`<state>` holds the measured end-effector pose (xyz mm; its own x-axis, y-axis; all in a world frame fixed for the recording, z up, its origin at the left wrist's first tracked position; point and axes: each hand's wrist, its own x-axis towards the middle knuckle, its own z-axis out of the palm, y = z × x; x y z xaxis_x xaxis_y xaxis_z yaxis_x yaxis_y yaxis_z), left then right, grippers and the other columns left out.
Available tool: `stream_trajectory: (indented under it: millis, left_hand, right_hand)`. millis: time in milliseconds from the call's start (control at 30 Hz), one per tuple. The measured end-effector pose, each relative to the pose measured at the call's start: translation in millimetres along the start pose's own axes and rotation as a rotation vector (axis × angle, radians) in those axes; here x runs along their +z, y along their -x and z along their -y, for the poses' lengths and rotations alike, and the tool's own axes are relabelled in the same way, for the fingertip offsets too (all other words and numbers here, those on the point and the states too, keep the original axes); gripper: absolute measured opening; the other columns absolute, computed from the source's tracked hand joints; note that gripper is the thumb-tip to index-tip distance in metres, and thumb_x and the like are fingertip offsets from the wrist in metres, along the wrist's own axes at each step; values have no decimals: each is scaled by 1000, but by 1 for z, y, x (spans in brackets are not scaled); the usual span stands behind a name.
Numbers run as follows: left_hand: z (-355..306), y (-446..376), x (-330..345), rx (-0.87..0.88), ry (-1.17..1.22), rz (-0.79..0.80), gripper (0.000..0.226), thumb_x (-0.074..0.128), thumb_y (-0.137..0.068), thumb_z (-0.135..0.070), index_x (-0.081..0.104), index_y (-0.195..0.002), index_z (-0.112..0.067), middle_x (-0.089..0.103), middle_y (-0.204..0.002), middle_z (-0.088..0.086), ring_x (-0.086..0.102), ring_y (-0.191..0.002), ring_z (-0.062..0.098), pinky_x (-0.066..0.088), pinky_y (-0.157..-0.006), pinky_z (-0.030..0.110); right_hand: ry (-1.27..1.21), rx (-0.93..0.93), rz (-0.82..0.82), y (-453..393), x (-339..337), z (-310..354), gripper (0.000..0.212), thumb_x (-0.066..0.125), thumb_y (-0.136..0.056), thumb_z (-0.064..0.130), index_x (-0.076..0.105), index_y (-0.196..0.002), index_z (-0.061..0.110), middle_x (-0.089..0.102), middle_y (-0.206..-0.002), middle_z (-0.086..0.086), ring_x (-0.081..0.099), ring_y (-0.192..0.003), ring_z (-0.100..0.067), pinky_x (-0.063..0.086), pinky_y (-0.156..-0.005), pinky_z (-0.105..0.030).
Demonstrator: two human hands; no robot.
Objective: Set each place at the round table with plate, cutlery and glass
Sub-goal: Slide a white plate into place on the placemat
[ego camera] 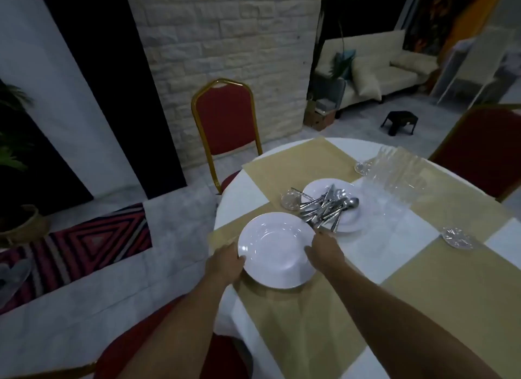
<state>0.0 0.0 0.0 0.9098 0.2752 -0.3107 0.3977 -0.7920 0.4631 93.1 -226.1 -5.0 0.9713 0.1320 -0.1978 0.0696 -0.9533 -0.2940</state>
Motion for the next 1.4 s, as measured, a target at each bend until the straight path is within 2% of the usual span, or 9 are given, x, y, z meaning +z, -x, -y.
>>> stream_trajectory:
  millis: [167, 433, 567, 733, 833, 967, 1167, 1300, 1400]
  left_hand:
    - [-1, -13, 8, -114, 155, -64, 40, 56, -91, -32, 56, -128, -18, 62, -125, 5, 58, -113, 27, 47, -91, 35]
    - [-7, -25, 18, -209, 275, -111, 27, 58, -90, -15, 58, -116, -7, 65, -117, 10, 59, -108, 29, 39, -77, 25]
    - [-6, -32, 21, -254, 302, -94, 34, 59, -88, -10, 52, -120, -3, 62, -117, 13, 60, -108, 31, 43, -77, 29]
    - [2, -43, 27, -305, 318, -106, 30, 57, -78, -4, 59, -107, 4, 65, -108, 20, 65, -96, 34, 55, -79, 41]
    - [2, -38, 24, -319, 332, -91, 27, 57, -82, -4, 57, -108, 0, 66, -105, 14, 65, -91, 28, 53, -66, 31]
    - [3, -35, 23, -320, 328, -87, 26, 58, -82, -5, 59, -107, -4, 67, -101, 11, 65, -87, 25, 49, -61, 26]
    - [-4, -28, 21, -314, 364, -126, 24, 57, -82, -6, 61, -106, -8, 67, -102, 9, 65, -88, 26, 55, -68, 31]
    - [-24, -23, 16, -287, 405, -148, 34, 57, -85, -2, 58, -119, -6, 65, -114, 9, 62, -103, 29, 49, -74, 30]
    - [-40, -23, 15, -223, 411, -160, 33, 57, -80, -1, 65, -112, -6, 69, -109, 9, 64, -98, 29, 46, -71, 27]
  right_hand:
    - [-38, 102, 24, 1, 10, -1, 48, 54, -94, 21, 46, -137, 2, 46, -140, -16, 49, -127, -28, 39, -104, -32]
    - [-194, 207, -10, -5, 18, -5, 42, 58, -87, 10, 50, -128, 5, 51, -126, -18, 53, -118, -32, 44, -99, -37]
    - [-265, 246, -43, -3, 18, -5, 42, 57, -84, 6, 52, -126, 6, 53, -124, -17, 55, -116, -34, 45, -99, -38]
    - [-322, 238, -110, 4, 14, -2, 36, 53, -84, 0, 57, -120, 1, 58, -121, -18, 55, -116, -35, 45, -97, -39]
    - [-375, 254, -147, 8, 10, 1, 35, 50, -85, -3, 57, -118, -1, 58, -119, -20, 55, -115, -38, 45, -97, -41]
    - [-473, 301, -143, 8, 7, 4, 36, 49, -84, 0, 54, -119, 0, 57, -119, -21, 55, -113, -39, 47, -96, -42]
    - [-523, 324, -132, 11, -1, 0, 35, 48, -85, 1, 51, -120, 0, 54, -122, -21, 54, -113, -38, 44, -91, -38]
    - [-557, 325, -184, 17, -15, -11, 38, 48, -85, 0, 55, -122, 1, 56, -122, -21, 55, -113, -38, 45, -92, -37]
    - [-580, 339, -224, 22, -26, -25, 36, 49, -85, 2, 56, -121, 1, 57, -121, -21, 57, -111, -38, 47, -91, -38]
